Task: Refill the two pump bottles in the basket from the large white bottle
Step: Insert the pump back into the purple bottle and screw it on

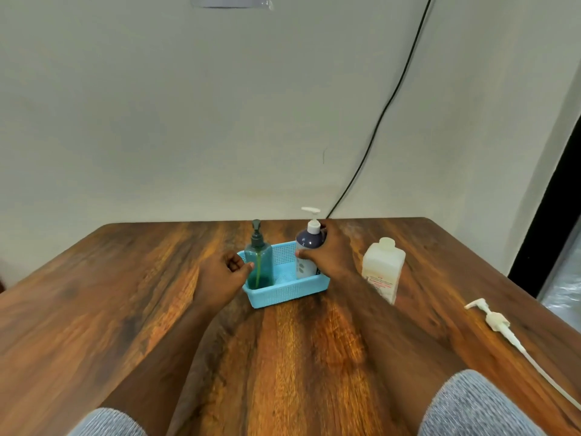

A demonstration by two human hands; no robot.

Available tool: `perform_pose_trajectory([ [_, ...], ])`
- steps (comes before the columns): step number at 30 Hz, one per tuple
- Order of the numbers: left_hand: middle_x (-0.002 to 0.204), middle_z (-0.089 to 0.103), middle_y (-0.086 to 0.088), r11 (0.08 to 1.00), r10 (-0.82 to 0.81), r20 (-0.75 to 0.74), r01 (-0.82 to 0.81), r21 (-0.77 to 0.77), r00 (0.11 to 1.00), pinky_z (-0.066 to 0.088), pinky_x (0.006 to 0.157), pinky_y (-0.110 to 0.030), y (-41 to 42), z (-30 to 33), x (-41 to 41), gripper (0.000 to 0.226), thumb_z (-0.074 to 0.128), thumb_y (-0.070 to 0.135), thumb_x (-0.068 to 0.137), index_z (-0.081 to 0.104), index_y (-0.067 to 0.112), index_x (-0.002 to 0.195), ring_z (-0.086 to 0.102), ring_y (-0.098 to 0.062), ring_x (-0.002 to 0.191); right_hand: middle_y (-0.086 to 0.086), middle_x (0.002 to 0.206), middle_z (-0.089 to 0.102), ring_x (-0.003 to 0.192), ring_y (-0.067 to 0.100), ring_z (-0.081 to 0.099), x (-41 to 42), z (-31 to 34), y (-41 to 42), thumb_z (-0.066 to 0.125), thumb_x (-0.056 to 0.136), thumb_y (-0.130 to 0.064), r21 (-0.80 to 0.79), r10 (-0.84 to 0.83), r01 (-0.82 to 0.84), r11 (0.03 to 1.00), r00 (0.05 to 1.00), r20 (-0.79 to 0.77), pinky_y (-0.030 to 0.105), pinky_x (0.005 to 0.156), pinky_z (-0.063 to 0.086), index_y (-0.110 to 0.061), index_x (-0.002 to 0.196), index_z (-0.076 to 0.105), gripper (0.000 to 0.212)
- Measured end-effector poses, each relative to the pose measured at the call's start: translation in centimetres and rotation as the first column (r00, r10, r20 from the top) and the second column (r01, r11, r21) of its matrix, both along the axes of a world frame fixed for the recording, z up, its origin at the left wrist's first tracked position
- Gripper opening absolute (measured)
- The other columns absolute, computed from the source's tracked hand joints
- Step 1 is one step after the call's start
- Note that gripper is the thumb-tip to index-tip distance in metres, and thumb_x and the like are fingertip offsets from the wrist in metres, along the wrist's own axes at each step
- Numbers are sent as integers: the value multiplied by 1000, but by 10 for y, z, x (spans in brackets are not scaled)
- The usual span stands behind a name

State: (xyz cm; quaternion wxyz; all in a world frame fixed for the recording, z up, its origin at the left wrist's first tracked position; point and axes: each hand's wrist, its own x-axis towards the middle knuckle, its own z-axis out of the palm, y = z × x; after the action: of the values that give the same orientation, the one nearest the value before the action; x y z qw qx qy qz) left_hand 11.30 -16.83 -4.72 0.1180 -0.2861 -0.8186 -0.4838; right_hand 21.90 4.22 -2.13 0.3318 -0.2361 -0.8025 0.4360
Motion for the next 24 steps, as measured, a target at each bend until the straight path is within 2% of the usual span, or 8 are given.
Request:
perform_pose_trajectory([
  [2,63,66,3,1000,-4,-5,4,-16,1000,48,52,-23,2,1,-3,18,81,21,81,68,18,70,61,-12,58,-5,115,69,102,14,66,-6,-8,1,94,61,-28,-6,-10,10,1000,999,49,32,88,55,-23,120,60,69],
  [5,64,66,3,999,-11,15,12,-46,1000,47,51,-21,7,0,-8,16,82,16,79,67,17,72,58,-9,56,-1,121,68,103,15,64,-11,-10,0,94,63,-28,11,-13,12,1000,996,87,28,87,53,-20,125,58,73],
  [12,73,64,1,986,-18,50,26,-163,999,42,55,-21,14,-8,-16,25,78,3,79,62,21,82,59,-13,65,-3,124,65,100,10,59,-9,-16,-7,89,69,-34,50,-47,42,998,993,109,25,83,50,-26,126,52,69],
  [15,75,63,2,983,-11,34,17,-181,999,41,55,-20,16,-6,-21,23,78,3,80,62,20,84,58,-11,66,-4,127,63,98,7,55,-3,-17,-12,88,72,-29,27,-47,45,999,995,84,10,67,37,-25,128,51,68],
  [19,77,64,2,974,7,31,0,-227,1000,40,54,-18,17,-1,-32,26,84,11,75,63,18,87,60,-13,68,-4,129,61,99,6,54,7,-18,-19,88,72,-33,46,-58,55,997,995,77,9,64,34,-27,130,49,70],
  [21,87,65,5,955,-13,41,25,-296,999,48,60,-24,16,2,-35,45,87,29,67,61,22,102,63,-13,77,-4,127,62,97,6,54,10,-17,-21,88,72,-32,40,-56,53,998,995,81,9,63,34,-27,127,49,67],
  [23,109,65,5,943,-39,62,57,-327,997,56,80,-37,17,6,-32,80,85,51,56,51,27,125,64,-16,96,-4,127,62,96,6,54,14,-15,-23,88,73,-33,43,-53,49,998,995,84,9,63,35,-28,126,49,66],
  [24,121,63,2,951,-37,84,61,-304,996,55,90,-44,20,7,-31,93,84,58,54,46,29,133,63,-19,106,-4,127,62,95,6,54,15,-14,-23,87,73,-32,43,-49,45,998,995,89,9,62,35,-27,126,50,65],
])
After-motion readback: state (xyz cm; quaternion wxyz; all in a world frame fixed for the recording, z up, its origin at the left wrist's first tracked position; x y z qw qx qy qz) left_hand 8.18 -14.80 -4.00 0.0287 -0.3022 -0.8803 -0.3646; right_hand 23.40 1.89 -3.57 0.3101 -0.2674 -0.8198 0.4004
